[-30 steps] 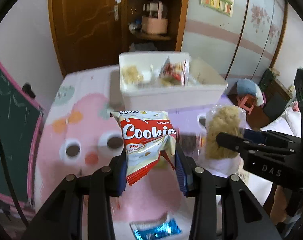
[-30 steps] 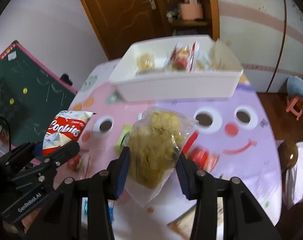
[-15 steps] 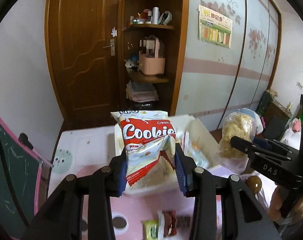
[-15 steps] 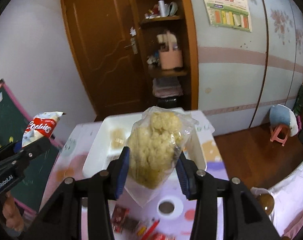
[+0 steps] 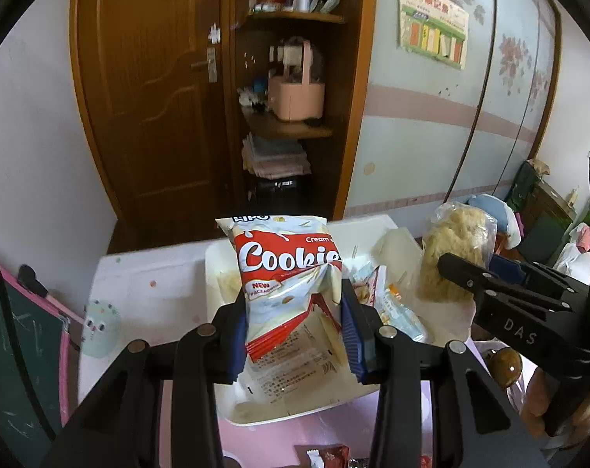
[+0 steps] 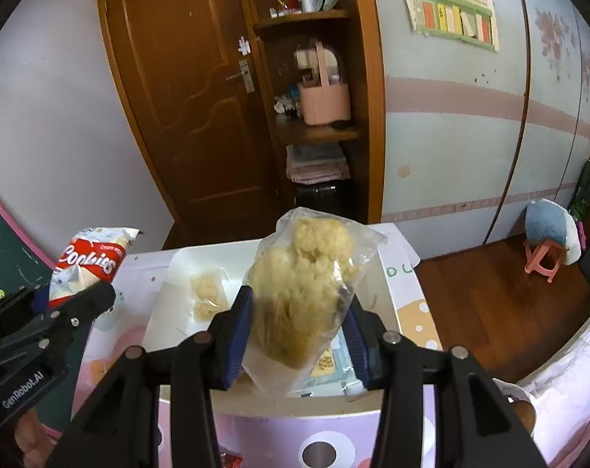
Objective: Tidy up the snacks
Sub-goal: 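Carry both packs over the white tray and open both grippers to drop them, then withdraw both grippers from the tray toward the remaining snacks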
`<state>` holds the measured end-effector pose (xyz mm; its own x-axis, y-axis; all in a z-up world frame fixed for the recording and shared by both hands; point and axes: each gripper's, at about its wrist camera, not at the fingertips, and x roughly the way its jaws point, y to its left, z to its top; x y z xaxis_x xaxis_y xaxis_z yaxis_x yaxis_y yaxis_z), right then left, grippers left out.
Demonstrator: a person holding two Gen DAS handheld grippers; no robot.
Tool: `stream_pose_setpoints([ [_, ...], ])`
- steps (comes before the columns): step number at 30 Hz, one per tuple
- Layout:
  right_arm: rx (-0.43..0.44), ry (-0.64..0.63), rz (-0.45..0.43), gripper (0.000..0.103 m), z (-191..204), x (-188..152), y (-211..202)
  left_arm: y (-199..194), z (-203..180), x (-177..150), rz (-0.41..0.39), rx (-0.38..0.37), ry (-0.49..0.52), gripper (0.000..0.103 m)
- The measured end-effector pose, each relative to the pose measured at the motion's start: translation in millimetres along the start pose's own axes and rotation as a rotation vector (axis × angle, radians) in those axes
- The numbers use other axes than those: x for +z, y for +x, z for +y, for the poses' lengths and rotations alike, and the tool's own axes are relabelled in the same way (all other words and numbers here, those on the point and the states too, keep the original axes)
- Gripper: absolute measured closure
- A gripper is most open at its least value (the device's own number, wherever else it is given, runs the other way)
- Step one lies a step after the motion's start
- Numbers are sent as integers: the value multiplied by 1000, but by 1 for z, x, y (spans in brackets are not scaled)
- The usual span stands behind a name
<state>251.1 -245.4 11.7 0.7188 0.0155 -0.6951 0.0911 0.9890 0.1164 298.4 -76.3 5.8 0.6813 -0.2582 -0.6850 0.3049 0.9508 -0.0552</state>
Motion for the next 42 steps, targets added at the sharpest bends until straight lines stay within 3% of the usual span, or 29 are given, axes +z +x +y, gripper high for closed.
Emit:
stream_pose_setpoints([
  [5,10,27,92,57,-7,-7,36,43,6,-15,90,7,-9,61],
  [9,10,31,133,56,-9,-15,56,65,12,-29,149,18,-34,26],
  [10,8,37,142,56,-10,-17,61,68,14,-31,157,14,-54,24],
  [18,13,65,198,53,-5,-31,75,67,24,-40,151,15,-106,21],
  [28,29,-1,186,53,20,-39,46,25,19,-45,103,22,-81,21],
  [42,-8,-98,112,52,42,-75,-62,-106,2,-74,-6,20,-6,13],
])
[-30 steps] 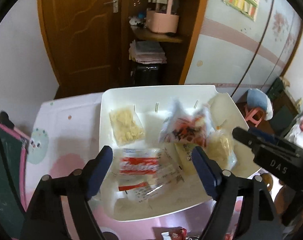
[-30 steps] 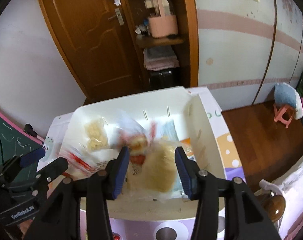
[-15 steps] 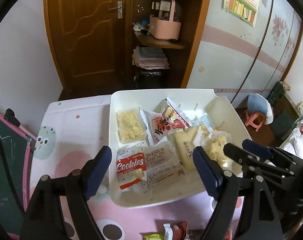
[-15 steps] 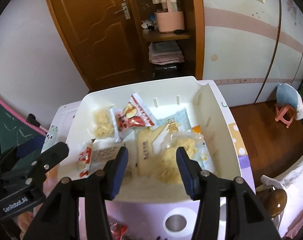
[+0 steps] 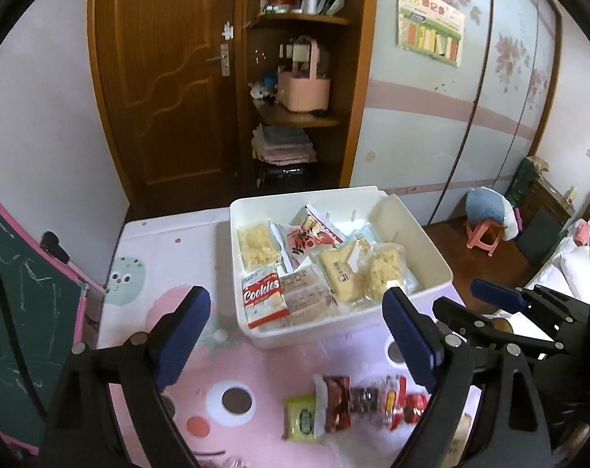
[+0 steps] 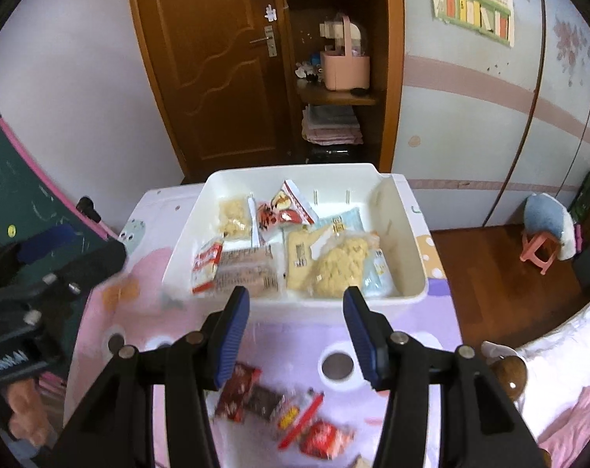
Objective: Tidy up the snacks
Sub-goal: 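Withdraw both grippers from the tray toward the remaining snacks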
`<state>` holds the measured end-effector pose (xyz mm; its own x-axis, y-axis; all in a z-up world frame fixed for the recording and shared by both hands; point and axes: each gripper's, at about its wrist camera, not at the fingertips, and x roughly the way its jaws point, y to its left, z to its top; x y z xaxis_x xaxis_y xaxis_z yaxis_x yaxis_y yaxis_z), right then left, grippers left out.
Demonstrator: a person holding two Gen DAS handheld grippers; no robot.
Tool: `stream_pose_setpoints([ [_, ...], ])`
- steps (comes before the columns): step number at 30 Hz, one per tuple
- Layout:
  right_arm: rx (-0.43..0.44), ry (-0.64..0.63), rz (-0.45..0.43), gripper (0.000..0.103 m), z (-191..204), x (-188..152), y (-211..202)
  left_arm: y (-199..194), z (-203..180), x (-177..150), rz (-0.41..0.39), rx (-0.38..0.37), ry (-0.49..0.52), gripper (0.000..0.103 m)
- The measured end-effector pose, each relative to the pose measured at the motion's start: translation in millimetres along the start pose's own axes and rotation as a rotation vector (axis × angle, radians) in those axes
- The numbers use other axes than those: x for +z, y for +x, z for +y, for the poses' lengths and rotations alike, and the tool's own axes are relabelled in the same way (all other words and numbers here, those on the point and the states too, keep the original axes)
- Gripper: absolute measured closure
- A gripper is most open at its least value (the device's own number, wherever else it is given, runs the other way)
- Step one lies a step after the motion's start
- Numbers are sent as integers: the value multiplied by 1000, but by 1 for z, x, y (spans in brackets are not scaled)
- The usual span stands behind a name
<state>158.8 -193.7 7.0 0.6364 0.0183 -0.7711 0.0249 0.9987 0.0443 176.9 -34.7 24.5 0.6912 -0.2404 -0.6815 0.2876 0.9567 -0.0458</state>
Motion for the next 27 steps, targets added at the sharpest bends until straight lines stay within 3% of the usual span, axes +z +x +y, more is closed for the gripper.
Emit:
stream_pose_setpoints([
  [10,-20,-18,-17,52,7,-46,-67,-82,-7,-42,-48,4,33,6],
  [16,-34,-24,-34,41,7,-73,-98,-115,4,-69,-44,10,13,5],
  [20,-22,-21,-41,33,5,-93,-109,-123,14,-90,-32,30,-1,5],
  [27,-49,-27,-16,31,5,-122,-107,-110,45,-119,24,70,-53,5],
])
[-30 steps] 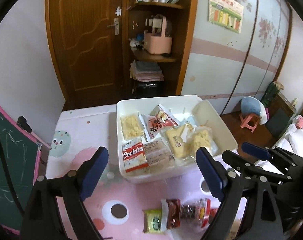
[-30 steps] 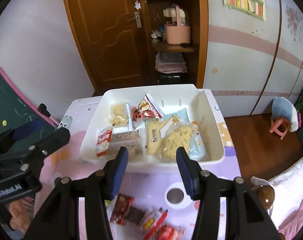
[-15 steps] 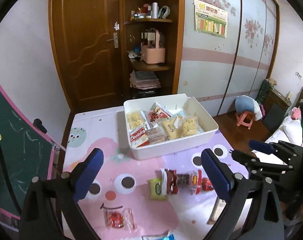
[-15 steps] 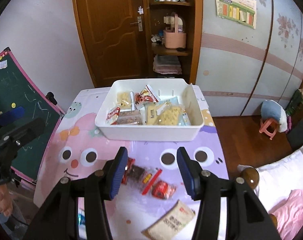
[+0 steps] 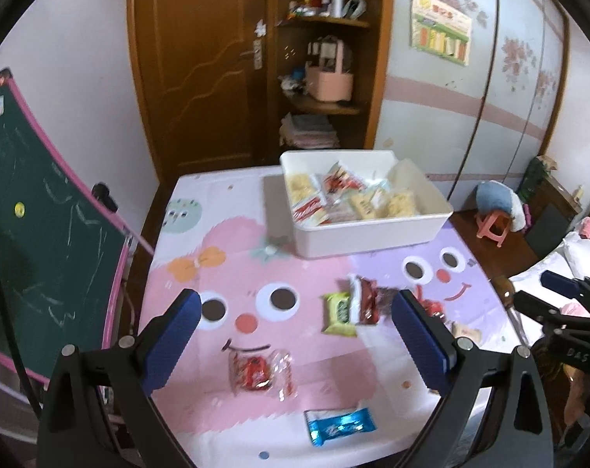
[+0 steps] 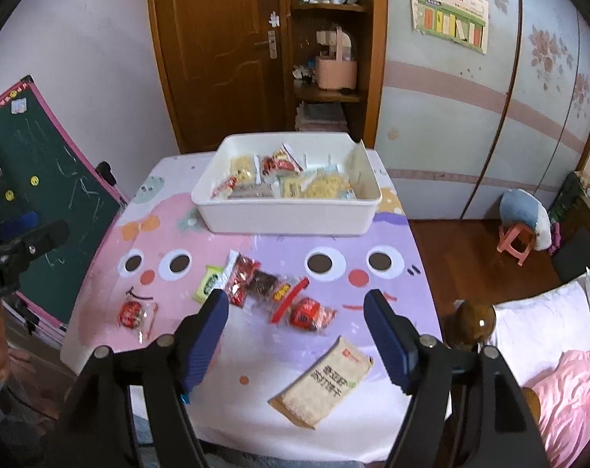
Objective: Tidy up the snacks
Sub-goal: 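Withdraw both grippers from the tray toward the remaining snacks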
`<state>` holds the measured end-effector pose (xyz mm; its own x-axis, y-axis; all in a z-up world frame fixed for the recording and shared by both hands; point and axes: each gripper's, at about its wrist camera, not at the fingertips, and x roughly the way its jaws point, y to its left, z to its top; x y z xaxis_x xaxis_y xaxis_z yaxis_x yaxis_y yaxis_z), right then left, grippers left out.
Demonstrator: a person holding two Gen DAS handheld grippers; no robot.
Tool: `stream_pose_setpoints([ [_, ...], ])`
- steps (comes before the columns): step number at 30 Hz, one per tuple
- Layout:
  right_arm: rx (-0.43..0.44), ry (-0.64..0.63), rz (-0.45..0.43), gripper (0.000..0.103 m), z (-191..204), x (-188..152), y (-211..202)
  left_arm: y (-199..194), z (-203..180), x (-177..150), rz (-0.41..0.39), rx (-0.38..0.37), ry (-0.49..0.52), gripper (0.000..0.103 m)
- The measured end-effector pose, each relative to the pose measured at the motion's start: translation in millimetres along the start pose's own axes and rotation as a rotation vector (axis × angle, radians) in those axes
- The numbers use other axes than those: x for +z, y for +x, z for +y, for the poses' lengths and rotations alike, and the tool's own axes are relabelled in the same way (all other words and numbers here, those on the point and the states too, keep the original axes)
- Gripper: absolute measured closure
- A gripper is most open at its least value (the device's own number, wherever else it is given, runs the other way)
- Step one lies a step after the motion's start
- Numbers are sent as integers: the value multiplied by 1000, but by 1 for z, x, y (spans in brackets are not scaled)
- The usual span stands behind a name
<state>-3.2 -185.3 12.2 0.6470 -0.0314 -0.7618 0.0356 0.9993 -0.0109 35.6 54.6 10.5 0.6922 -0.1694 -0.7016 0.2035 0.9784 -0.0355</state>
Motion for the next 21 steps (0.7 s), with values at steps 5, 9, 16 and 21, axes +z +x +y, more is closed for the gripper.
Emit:
stream_pose_setpoints([
  [5,-8,58,64,31,-7,-18,19,25,20,-16,69,8,-31,5],
  [9,0,114,135,31,-14,-32,40,47,28,-32,114,15,-47,5],
  [16,-6,260,290,31,-35,-65,86,103,35,-68,245,25,-84,5],
  [21,-11,365,379,31,-51,-88,110,133,38,-85,308,51,-87,5],
])
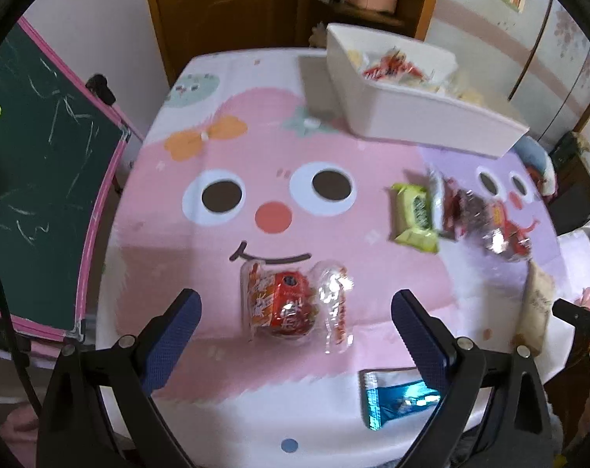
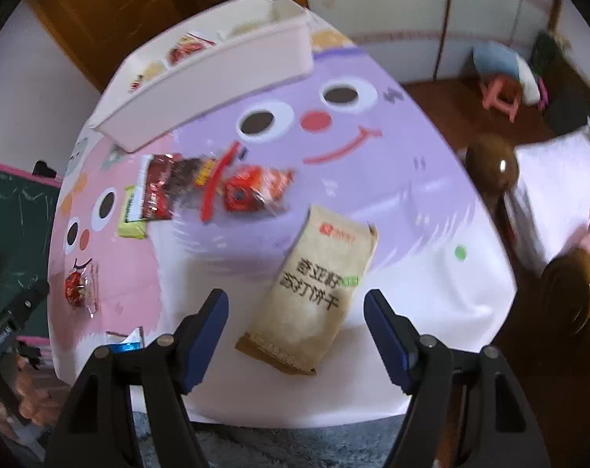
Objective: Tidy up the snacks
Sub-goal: 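Withdraw both grippers from the tray toward the remaining snacks, then grasp the red-wrapped bread with the left gripper while the right grasps the beige cracker pack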
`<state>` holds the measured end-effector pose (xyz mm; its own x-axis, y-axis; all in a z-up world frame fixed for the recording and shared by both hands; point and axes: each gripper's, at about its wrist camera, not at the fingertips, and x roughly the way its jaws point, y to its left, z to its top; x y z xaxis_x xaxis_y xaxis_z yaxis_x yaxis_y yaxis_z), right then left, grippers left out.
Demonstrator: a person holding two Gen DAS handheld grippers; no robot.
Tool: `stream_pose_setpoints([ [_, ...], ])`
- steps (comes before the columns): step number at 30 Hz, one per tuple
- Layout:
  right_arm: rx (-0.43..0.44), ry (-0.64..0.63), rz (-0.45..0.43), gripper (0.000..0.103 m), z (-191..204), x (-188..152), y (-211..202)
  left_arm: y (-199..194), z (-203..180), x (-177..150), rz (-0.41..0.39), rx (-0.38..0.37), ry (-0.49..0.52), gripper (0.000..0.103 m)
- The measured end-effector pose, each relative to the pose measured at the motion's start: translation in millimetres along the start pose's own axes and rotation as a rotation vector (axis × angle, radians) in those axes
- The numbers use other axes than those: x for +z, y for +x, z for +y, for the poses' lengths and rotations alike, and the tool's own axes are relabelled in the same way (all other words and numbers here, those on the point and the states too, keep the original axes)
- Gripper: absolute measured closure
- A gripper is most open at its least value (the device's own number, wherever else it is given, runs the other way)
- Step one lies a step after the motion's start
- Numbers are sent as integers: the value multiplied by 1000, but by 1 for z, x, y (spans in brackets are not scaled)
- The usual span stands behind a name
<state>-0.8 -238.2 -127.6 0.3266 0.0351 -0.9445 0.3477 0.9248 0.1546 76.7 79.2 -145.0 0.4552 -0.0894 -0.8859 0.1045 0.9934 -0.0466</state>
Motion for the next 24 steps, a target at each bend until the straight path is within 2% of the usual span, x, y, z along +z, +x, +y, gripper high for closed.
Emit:
stream_pose_setpoints([
  [6,-3,47,88,31,-5,-8,29,26,5,-1,54,7,-19,5],
  [13,-42,6,108,30,8,-10,43,48,4,0,92,15,-20,5],
  [19,-115,-78,77,29,25,-9,49,63,1,2,112,33,-17,6],
  [21,-134,-106,66,30,30,-10,51,66,-1,2,119,42,-14,13],
  [24,-160,-137,44,39,34,-10,52,72,-1,1,127,34,-21,20],
])
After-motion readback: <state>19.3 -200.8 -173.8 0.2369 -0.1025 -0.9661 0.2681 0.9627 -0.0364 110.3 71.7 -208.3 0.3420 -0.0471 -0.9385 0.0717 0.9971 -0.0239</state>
